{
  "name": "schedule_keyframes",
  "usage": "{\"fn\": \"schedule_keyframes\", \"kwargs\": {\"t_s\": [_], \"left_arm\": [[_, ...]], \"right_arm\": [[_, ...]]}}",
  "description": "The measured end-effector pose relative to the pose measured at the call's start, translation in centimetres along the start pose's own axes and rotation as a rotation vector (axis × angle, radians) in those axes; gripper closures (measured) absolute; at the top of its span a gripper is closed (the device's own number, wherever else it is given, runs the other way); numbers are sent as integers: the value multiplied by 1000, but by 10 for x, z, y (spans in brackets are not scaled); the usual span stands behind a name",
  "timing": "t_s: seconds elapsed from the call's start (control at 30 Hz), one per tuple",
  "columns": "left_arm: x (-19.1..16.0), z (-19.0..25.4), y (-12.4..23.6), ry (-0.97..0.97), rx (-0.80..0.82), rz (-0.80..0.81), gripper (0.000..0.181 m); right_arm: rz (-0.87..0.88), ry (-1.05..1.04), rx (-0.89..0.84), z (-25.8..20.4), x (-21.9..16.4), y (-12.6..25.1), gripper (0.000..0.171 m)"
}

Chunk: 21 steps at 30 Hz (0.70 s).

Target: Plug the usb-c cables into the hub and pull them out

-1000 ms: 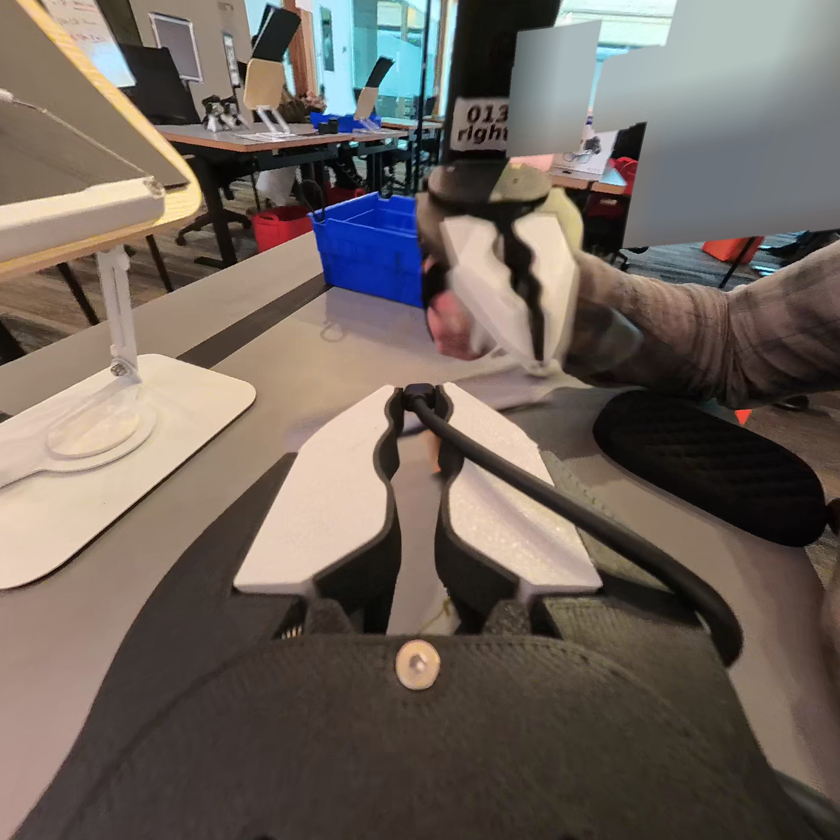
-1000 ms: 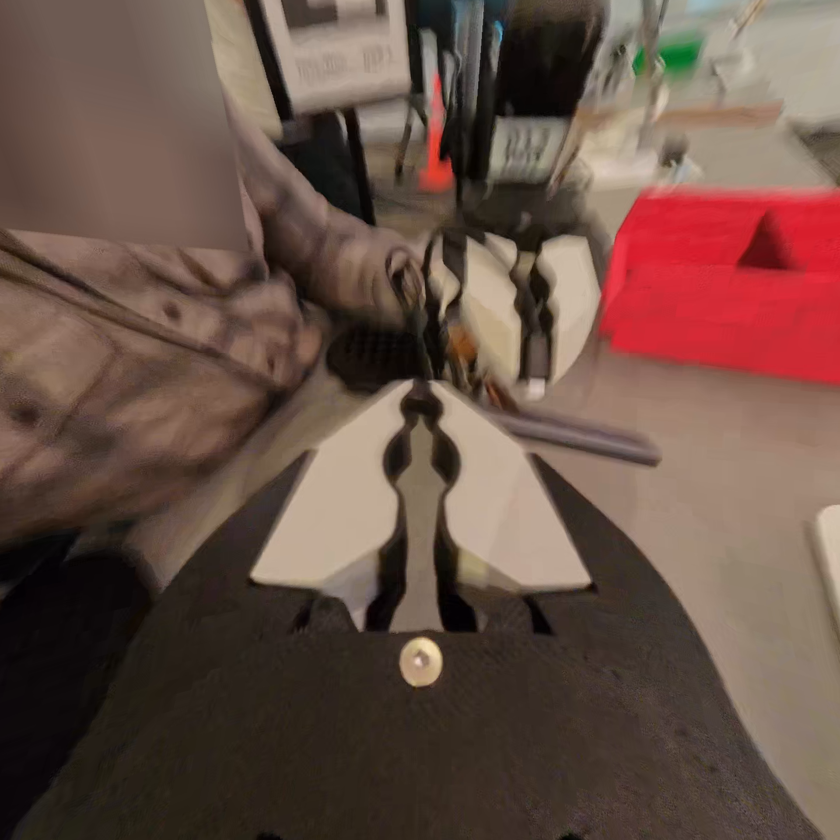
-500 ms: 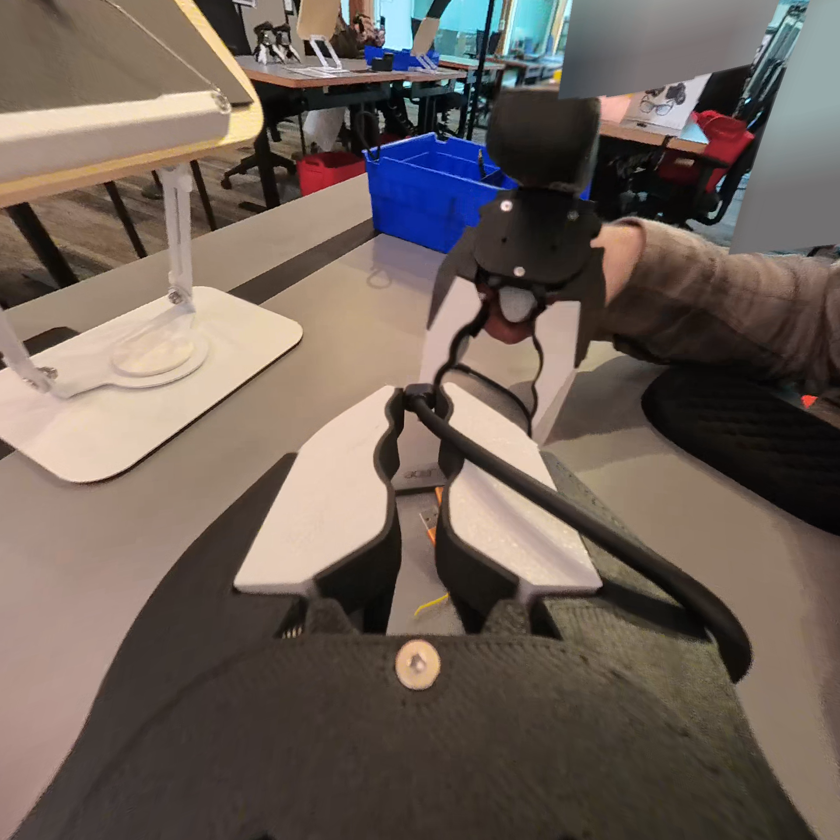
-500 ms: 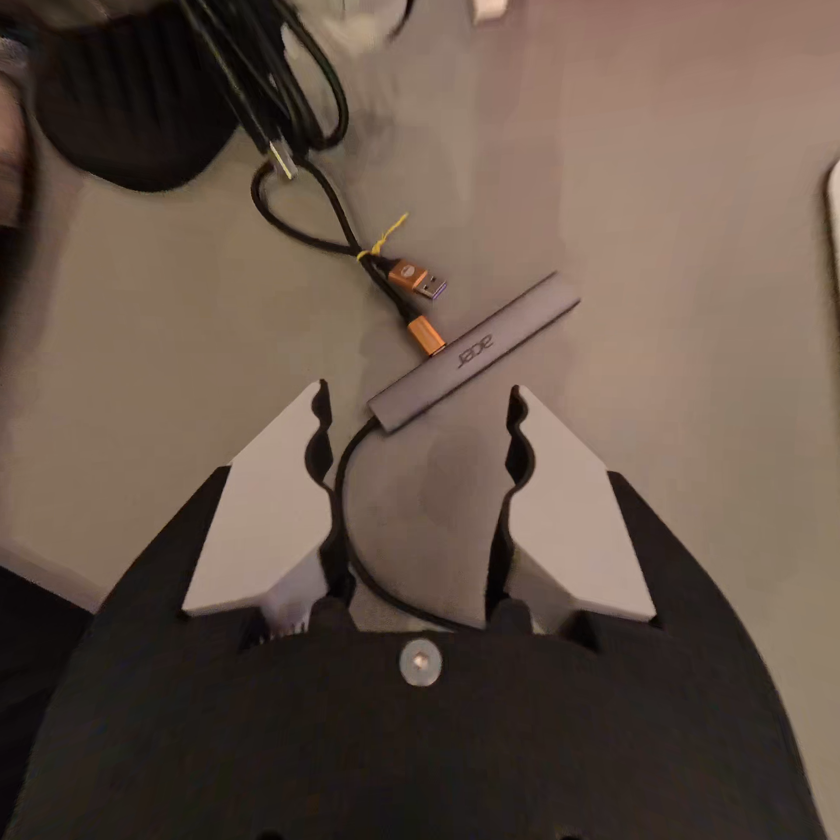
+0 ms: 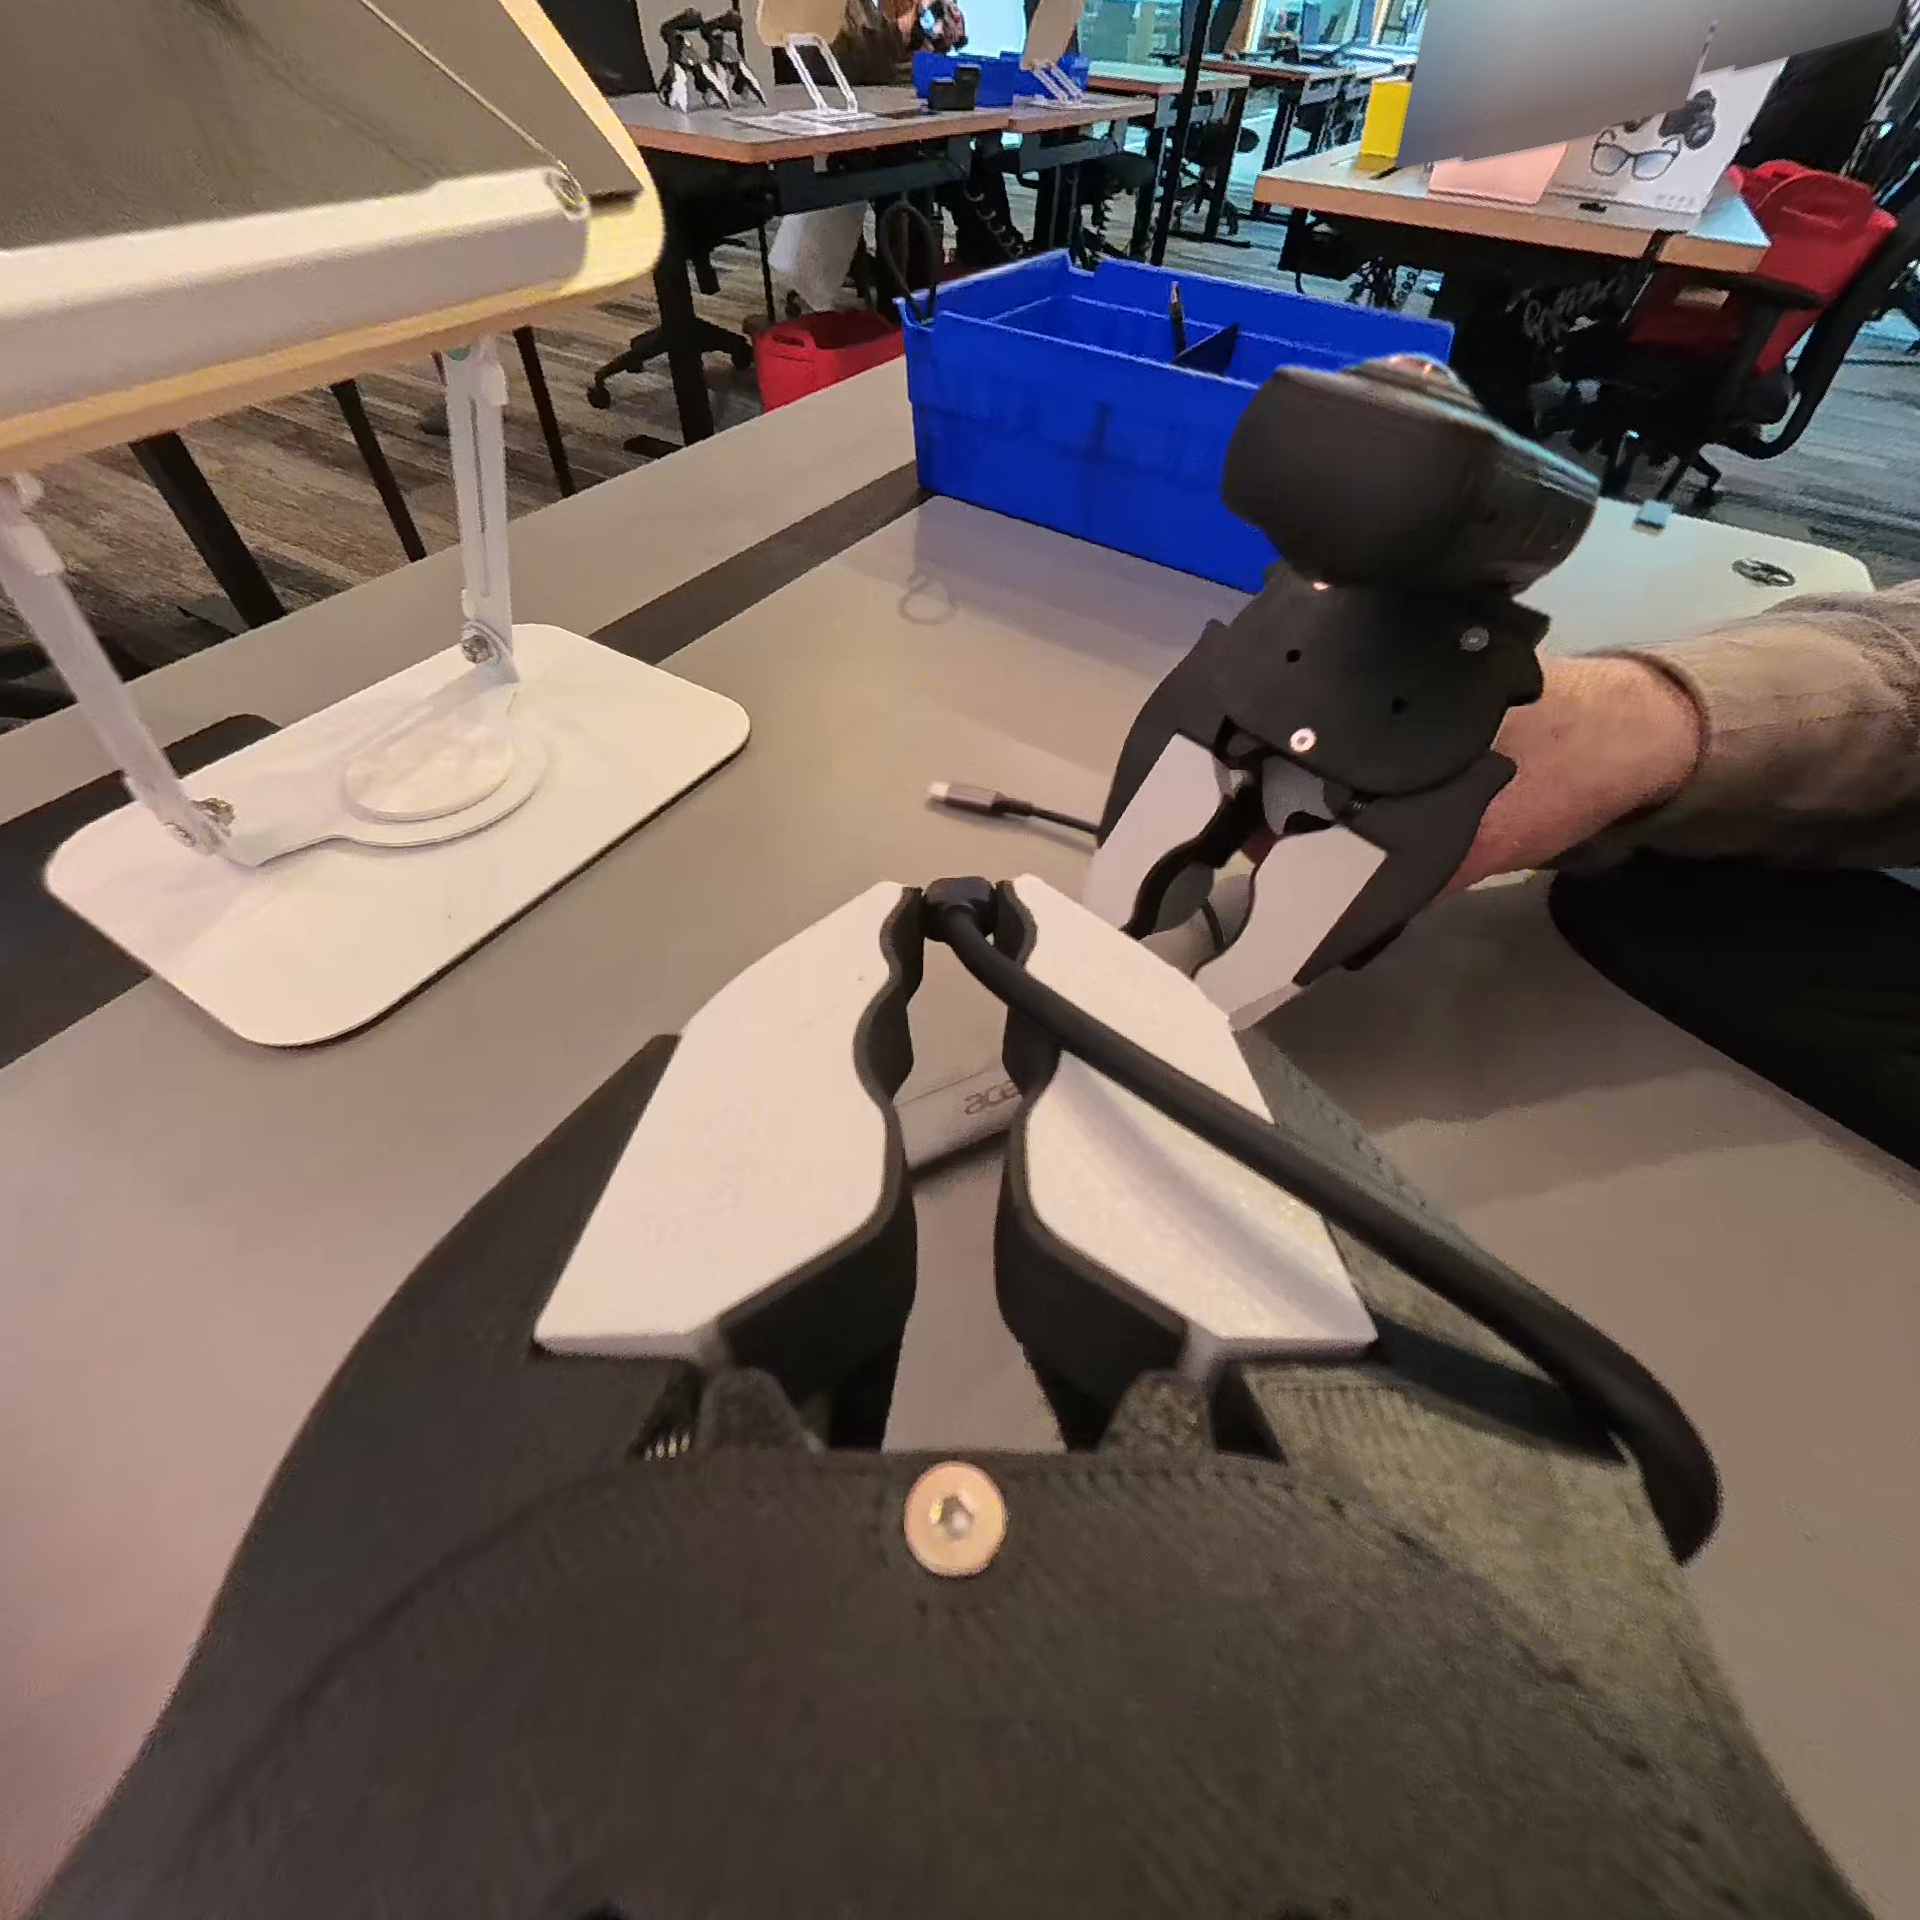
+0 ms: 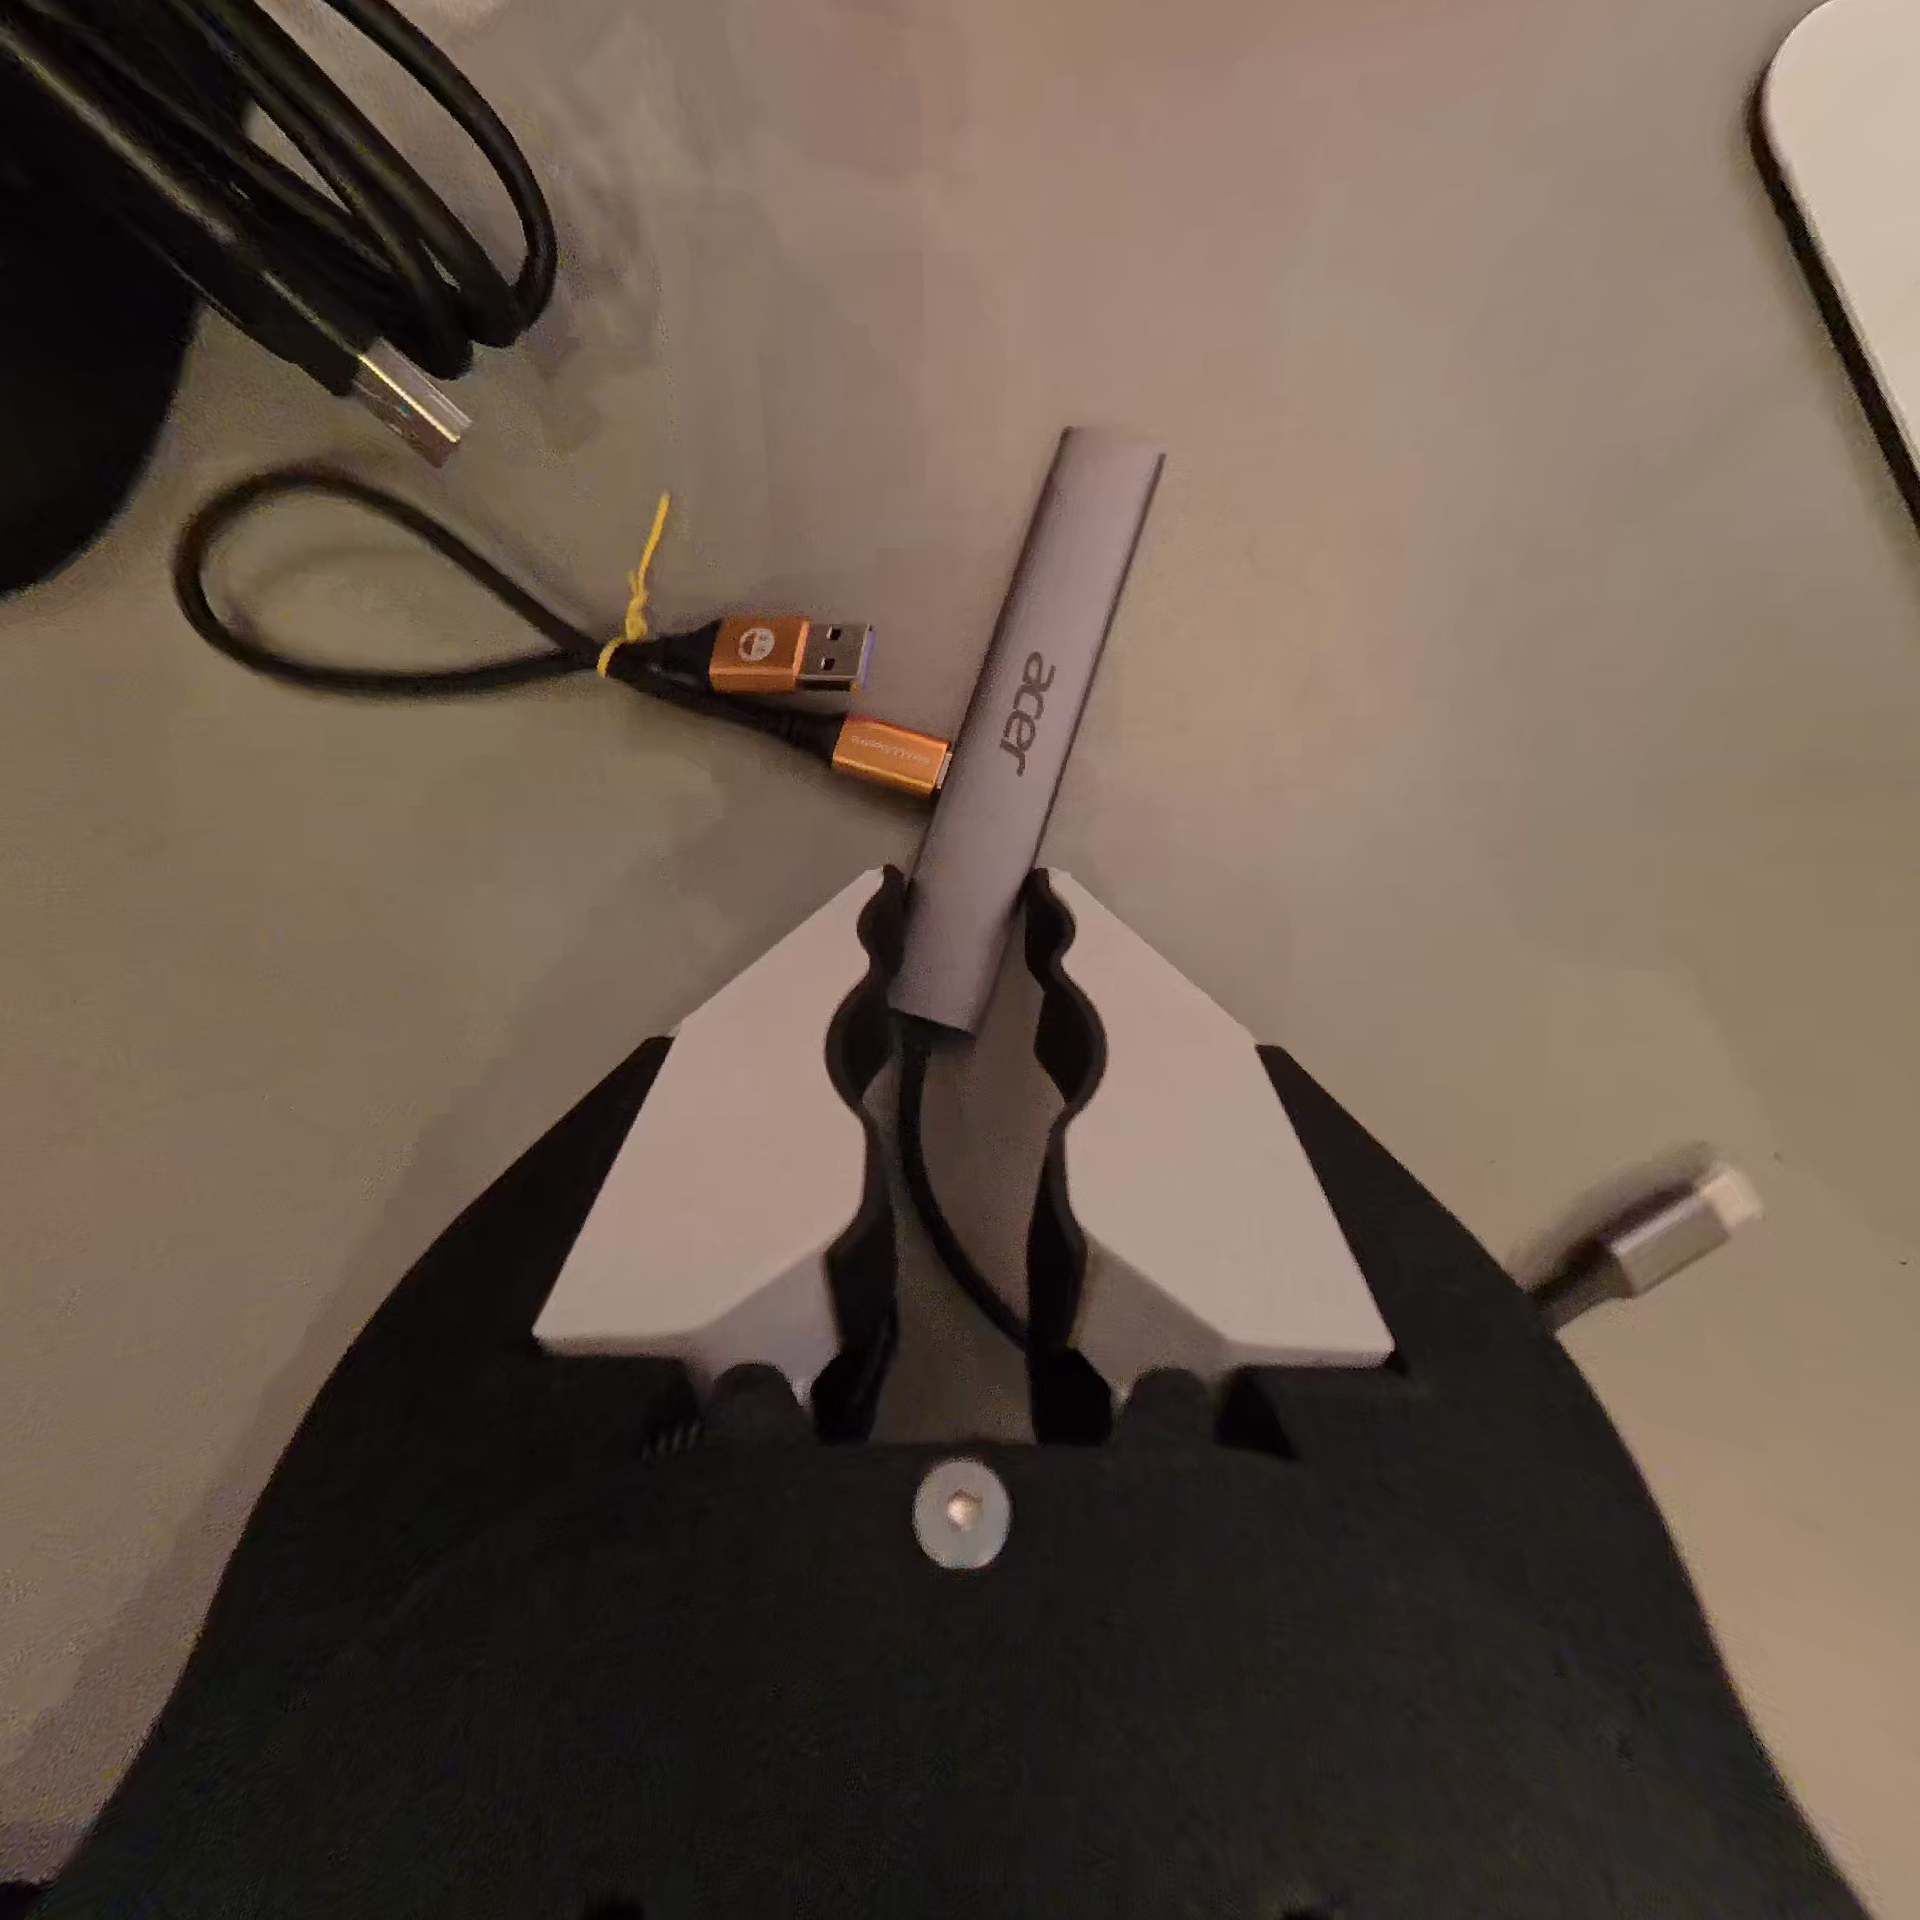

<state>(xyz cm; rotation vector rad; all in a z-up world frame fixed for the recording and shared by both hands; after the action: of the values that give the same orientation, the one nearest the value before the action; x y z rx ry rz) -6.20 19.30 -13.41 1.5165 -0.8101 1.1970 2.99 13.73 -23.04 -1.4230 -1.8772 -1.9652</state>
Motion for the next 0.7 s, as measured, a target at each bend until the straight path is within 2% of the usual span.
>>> {"fn": "schedule_keyframes", "kwargs": {"t_s": [0.17, 0.3, 0.43, 0.57, 0.7], "left_arm": [[3, -11, 15, -57, 40, -13, 168], [-10, -11, 20, -286, 122, -111, 168], [-33, 2, 6, -504, 143, -240, 168], [-47, 29, 0, -645, 28, -234, 168], [-59, 34, -1, -801, 55, -228, 168]], "right_arm": [[148, -95, 107, 5, 9, 25, 151], [210, -159, 249, 9, 10, 40, 151], [251, -203, 405, 4, 10, 39, 152], [278, -269, 509, 2, 5, 31, 152], [297, -306, 571, 1, 2, 28, 152]]}}
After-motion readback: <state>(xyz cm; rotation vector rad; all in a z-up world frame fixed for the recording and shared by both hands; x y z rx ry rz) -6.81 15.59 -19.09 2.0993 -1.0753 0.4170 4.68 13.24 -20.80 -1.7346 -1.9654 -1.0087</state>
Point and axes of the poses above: each gripper's, where its closed fingertips meet, y back along the fingers, x out of its top, z = x × y across the jaws, the point moved 4 cm from there along y, back along the fingers, and after that the axes turned 12 degrees about x, right-handed, at the moved point
